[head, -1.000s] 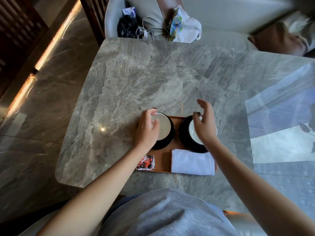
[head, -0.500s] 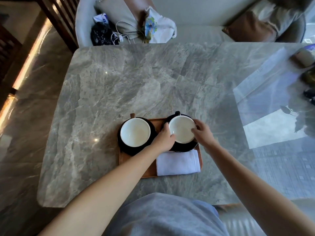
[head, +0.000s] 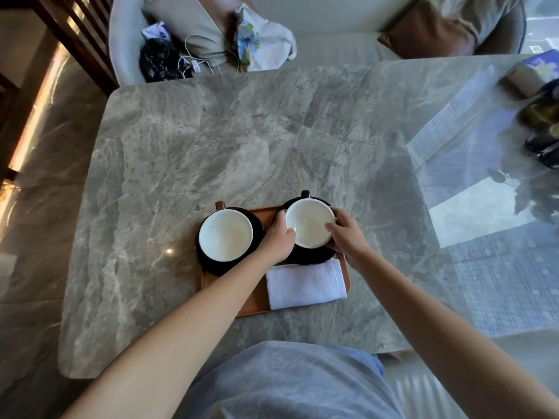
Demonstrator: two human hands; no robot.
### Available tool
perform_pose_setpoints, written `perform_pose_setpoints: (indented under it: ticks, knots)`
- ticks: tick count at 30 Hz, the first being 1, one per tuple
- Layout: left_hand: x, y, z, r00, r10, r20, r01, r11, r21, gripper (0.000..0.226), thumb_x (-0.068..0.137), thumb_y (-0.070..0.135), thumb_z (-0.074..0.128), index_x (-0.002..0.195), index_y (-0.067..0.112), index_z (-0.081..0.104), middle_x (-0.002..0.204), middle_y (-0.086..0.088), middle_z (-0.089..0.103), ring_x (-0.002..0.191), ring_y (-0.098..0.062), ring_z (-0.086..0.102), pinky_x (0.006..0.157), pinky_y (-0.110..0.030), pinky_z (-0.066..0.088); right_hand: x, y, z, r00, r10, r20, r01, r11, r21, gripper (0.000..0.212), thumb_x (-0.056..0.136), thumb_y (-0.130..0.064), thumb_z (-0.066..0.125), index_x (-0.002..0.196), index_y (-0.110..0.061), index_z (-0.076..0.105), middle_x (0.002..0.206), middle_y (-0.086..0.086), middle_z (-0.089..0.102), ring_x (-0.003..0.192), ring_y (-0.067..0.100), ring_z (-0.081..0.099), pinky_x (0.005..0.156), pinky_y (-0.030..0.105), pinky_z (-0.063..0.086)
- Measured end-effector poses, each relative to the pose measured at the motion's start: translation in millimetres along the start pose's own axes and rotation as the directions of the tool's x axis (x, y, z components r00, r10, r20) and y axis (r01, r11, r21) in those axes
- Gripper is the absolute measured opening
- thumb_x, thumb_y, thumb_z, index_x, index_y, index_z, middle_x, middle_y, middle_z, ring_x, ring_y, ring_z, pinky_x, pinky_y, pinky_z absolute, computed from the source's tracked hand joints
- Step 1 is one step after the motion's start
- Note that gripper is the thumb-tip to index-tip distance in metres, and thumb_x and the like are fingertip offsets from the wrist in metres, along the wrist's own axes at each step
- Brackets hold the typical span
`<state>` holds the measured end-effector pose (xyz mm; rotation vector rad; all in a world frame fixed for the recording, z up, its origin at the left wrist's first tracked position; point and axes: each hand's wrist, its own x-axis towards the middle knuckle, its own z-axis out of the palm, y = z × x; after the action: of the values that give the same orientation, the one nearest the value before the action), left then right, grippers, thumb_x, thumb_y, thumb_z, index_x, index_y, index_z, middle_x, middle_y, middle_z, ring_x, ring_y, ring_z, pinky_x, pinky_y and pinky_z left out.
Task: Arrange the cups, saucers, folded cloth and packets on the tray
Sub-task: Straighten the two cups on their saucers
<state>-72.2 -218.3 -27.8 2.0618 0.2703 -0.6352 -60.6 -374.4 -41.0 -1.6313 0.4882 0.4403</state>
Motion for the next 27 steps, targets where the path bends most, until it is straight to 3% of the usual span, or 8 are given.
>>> perform_pose_setpoints:
  ticks: [6,12,21,24,27]
  knots:
    - [-0.6,-2.3,0.8,1.000,-0.007,0.001,0.007,0.999,-0.043,0.043,0.095,0.016,0.035,0.137,0.015,0.026,0.134,-0.010,0.045,0.115,-0.027,0.047,0.097,-0.036,0.040,0.2,-0.1,-0.1,1.000,-0.001,0.009,0.001,1.000,-0.003,0.041,0.088,0.000,0.041,0.122,-0.019,0.055,0.097,-0.001,0.057,0.085,0.009,0.057,0.062,0.026,0.053]
    - [-0.7,-1.6,0.5,1.000,-0.016,-0.001,0.016,0.997,-0.073,0.043,0.096,0.017,0.036,0.137,0.013,0.026,0.135,-0.013,0.044,0.119,-0.028,0.045,0.101,-0.039,0.039,1.7,-0.6,-0.2,1.000,-0.026,0.010,0.026,0.998,-0.051,0.043,0.088,-0.001,0.040,0.126,-0.018,0.054,0.109,0.005,0.058,0.094,0.017,0.058,0.073,0.034,0.056]
    - [-2.8,-2.4,2.6,0.999,-0.031,-0.017,0.029,0.993,-0.110,0.045,0.097,0.023,0.039,0.138,0.011,0.026,0.138,-0.014,0.045,0.122,-0.030,0.046,0.101,-0.035,0.037,-0.8,-0.3,0.4,0.997,-0.073,0.011,0.073,0.993,-0.094,0.037,0.092,-0.007,0.043,0.126,-0.019,0.054,0.109,0.005,0.060,0.101,0.022,0.058,0.090,0.048,0.053]
    - [-9.1,-6.9,2.7,0.995,-0.066,-0.070,0.056,0.989,-0.136,0.056,0.095,0.033,0.043,0.141,0.011,0.021,0.140,-0.012,0.044,0.123,-0.030,0.048,0.101,-0.035,0.039,-5.7,1.1,-2.7,0.994,-0.109,0.004,0.109,0.984,-0.142,0.032,0.095,-0.018,0.049,0.127,-0.018,0.050,0.110,0.004,0.058,0.102,0.023,0.059,0.085,0.045,0.052]
    - [-29.9,-22.0,3.4,0.985,0.043,-0.169,-0.059,0.994,-0.091,0.057,0.091,0.030,0.051,0.138,0.012,0.025,0.135,-0.006,0.045,0.109,-0.020,0.054,0.094,-0.035,0.045,-17.3,8.8,-11.4,0.969,-0.233,-0.083,0.211,0.953,-0.217,0.022,0.094,-0.020,0.052,0.116,-0.018,0.052,0.103,-0.003,0.060,0.095,0.015,0.060,0.079,0.037,0.053]
